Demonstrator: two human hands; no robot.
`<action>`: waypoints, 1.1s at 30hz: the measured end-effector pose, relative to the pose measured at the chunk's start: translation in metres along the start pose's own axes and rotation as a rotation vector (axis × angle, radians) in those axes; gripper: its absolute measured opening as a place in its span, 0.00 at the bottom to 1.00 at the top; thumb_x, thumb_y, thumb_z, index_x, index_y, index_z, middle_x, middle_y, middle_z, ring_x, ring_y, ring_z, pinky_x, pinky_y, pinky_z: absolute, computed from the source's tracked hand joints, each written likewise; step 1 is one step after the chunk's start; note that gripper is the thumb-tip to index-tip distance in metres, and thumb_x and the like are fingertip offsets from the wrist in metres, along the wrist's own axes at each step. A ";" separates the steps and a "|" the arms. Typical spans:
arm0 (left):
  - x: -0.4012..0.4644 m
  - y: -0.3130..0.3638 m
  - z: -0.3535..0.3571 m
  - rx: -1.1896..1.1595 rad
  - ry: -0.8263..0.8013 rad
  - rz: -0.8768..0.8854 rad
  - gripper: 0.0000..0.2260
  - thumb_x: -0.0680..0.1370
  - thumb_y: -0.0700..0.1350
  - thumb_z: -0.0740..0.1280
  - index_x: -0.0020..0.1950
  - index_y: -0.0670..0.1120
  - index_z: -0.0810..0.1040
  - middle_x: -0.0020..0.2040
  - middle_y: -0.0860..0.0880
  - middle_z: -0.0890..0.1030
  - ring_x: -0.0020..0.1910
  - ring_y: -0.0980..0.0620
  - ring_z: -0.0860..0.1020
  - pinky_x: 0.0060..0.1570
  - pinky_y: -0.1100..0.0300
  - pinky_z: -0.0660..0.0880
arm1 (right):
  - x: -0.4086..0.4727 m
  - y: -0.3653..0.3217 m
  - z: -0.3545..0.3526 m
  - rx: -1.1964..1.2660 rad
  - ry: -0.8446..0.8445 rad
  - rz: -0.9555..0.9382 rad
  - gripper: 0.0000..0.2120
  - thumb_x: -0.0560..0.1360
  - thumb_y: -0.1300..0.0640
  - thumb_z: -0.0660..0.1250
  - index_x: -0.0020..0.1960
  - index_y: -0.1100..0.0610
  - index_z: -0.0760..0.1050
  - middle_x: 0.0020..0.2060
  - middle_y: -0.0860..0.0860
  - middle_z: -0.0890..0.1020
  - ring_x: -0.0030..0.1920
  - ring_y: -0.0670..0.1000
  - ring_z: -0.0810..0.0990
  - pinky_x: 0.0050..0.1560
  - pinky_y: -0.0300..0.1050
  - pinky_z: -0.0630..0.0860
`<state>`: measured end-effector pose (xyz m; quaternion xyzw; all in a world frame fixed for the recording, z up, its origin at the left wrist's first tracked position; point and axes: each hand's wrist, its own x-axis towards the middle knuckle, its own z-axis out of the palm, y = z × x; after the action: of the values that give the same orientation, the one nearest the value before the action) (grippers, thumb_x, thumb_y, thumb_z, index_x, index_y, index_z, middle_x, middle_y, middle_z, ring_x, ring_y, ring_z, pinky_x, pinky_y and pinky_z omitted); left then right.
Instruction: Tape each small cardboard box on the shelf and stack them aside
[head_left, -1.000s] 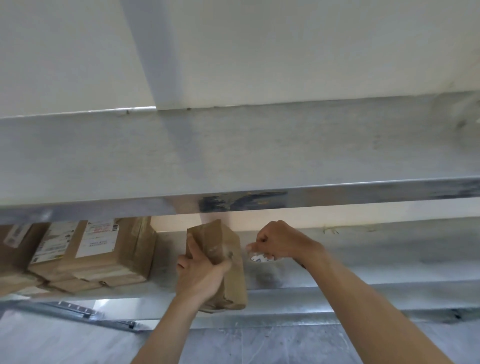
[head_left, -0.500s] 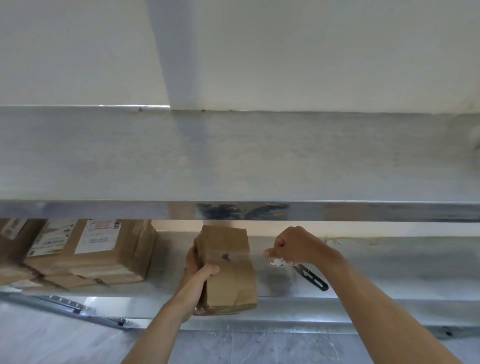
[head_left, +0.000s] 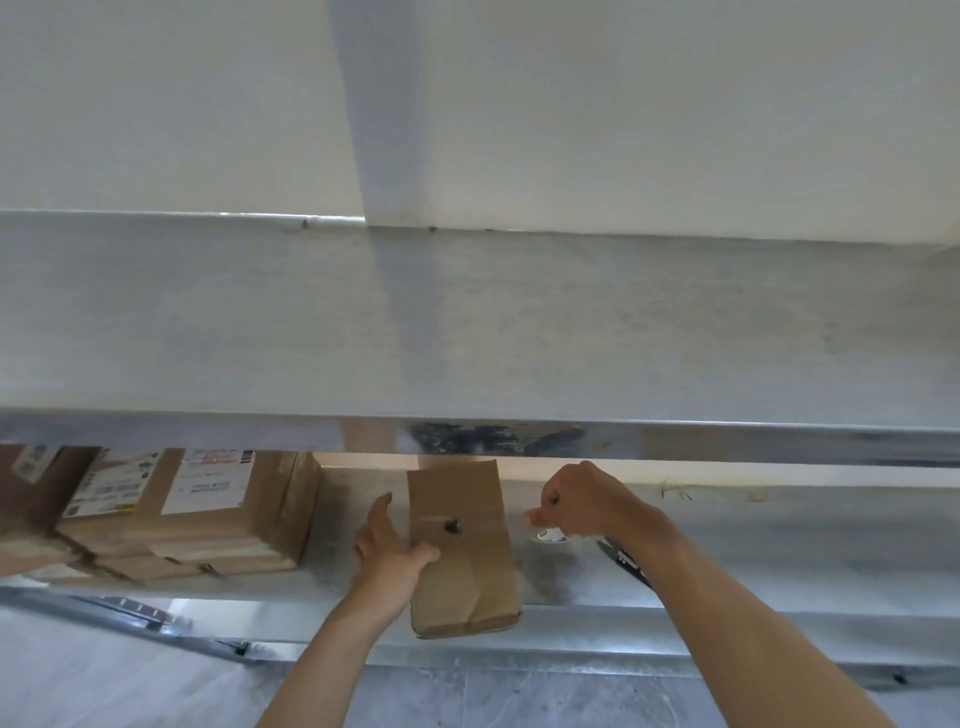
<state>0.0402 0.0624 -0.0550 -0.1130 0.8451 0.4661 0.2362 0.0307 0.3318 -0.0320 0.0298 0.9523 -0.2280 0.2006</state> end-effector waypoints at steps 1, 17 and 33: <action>-0.005 0.008 0.000 0.173 0.050 0.049 0.40 0.76 0.46 0.70 0.79 0.58 0.48 0.76 0.47 0.56 0.74 0.42 0.58 0.71 0.45 0.61 | -0.001 0.000 0.000 -0.004 0.001 -0.001 0.18 0.72 0.40 0.73 0.32 0.52 0.79 0.32 0.48 0.83 0.33 0.46 0.77 0.38 0.43 0.74; -0.001 0.142 0.046 0.765 -0.554 0.178 0.17 0.80 0.54 0.57 0.68 0.68 0.71 0.54 0.54 0.77 0.49 0.51 0.77 0.42 0.56 0.82 | -0.024 0.007 -0.016 0.040 0.002 -0.041 0.16 0.74 0.44 0.70 0.44 0.58 0.82 0.40 0.51 0.83 0.42 0.52 0.80 0.39 0.44 0.71; 0.018 0.132 0.067 1.055 -0.444 0.620 0.06 0.80 0.49 0.67 0.56 0.52 0.77 0.55 0.51 0.82 0.53 0.51 0.79 0.53 0.57 0.75 | -0.041 0.018 -0.024 0.132 -0.017 -0.131 0.16 0.77 0.44 0.70 0.63 0.49 0.80 0.60 0.47 0.81 0.60 0.51 0.77 0.57 0.45 0.72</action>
<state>-0.0103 0.1911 0.0022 0.3662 0.8849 0.0475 0.2838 0.0621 0.3598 -0.0034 -0.0216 0.9334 -0.3031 0.1910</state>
